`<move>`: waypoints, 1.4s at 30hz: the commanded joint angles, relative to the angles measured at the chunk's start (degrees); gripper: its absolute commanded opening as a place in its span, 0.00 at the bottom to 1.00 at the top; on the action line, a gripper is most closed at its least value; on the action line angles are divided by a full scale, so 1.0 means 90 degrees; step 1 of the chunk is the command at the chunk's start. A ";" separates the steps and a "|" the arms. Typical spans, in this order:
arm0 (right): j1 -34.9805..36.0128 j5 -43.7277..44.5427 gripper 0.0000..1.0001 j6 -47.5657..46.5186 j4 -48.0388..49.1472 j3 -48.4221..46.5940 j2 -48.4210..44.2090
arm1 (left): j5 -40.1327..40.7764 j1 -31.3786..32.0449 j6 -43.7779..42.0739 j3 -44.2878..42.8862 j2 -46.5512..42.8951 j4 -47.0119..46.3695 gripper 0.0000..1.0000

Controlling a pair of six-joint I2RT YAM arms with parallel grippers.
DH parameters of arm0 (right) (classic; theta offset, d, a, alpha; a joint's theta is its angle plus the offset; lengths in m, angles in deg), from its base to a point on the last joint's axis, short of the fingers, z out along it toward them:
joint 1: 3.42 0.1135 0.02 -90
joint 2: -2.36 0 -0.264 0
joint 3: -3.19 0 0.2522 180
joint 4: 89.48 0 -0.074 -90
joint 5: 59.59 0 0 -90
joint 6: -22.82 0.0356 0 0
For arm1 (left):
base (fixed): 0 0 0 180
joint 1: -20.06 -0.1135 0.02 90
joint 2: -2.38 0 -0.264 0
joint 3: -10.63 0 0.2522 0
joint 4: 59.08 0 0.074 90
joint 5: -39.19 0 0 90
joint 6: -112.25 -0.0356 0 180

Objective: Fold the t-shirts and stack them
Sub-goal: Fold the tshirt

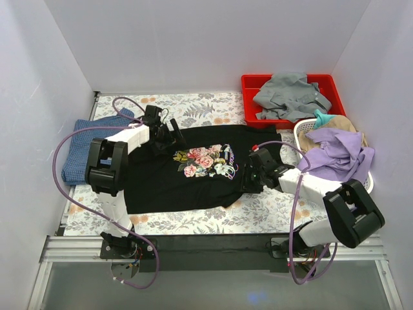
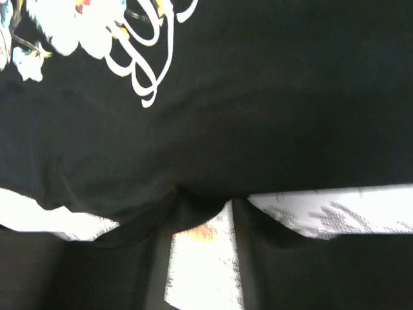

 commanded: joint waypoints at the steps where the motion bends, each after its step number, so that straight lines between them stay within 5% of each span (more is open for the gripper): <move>1: 0.0073 0.0080 0.39 -0.0107 0.0104 0.0025 0.0469 | 0.0569 -0.0038 -0.0221 -0.0375 0.0307 0.0365 0.96; 3: 0.0141 0.0021 0.12 -0.0107 0.0123 -0.0024 0.0577 | 0.0618 -0.0058 -0.0347 -0.0746 0.0687 0.0657 0.96; 5: 0.0209 0.0049 0.01 -0.0117 0.0085 -0.0073 0.0441 | 0.0696 -0.0058 -0.0426 -0.1293 0.0961 0.0930 0.96; 16: 0.0795 0.0908 0.01 -0.0615 -0.1945 -0.1703 -0.1005 | 0.0725 -0.0106 -0.0651 -0.1910 0.1206 0.1293 0.96; 22: 0.0785 0.1172 0.01 -0.0868 -0.2142 -0.2650 -0.0381 | 0.0765 -0.0106 -0.0690 -0.1705 0.1070 0.1322 0.96; 28: 0.0630 0.1280 0.01 -0.1706 -0.2142 -0.4190 0.1753 | 0.0618 -0.0106 -0.0680 -0.1344 0.0630 0.1186 0.96; 34: 0.0093 0.1026 0.27 -0.2342 -0.2336 -0.5910 0.3843 | 0.0726 -0.0106 -0.0739 -0.1304 0.0435 0.1274 0.96; 36: 0.0053 0.1676 0.30 -0.2665 -0.2541 -0.6595 0.4150 | 0.0755 -0.0106 -0.0749 -0.1343 0.0415 0.1342 0.96; 37: 0.0043 0.1797 0.42 -0.2753 -0.2755 -0.6877 0.4277 | 0.0735 -0.0106 -0.0758 -0.1343 0.0405 0.1351 0.96; 39: 0.0034 0.2196 0.55 -0.2851 -0.2845 -0.6969 0.4036 | 0.0793 -0.0106 -0.0768 -0.1373 0.0386 0.1400 0.96; 40: 0.0034 0.2575 0.69 -0.2890 -0.2797 -0.6823 0.3551 | 0.0813 -0.0106 -0.0759 -0.1334 0.0318 0.1391 0.96; 42: 0.0034 0.2861 0.77 -0.3017 -0.2660 -0.6169 0.2992 | 0.0843 -0.0106 -0.0759 -0.1304 0.0259 0.1361 0.96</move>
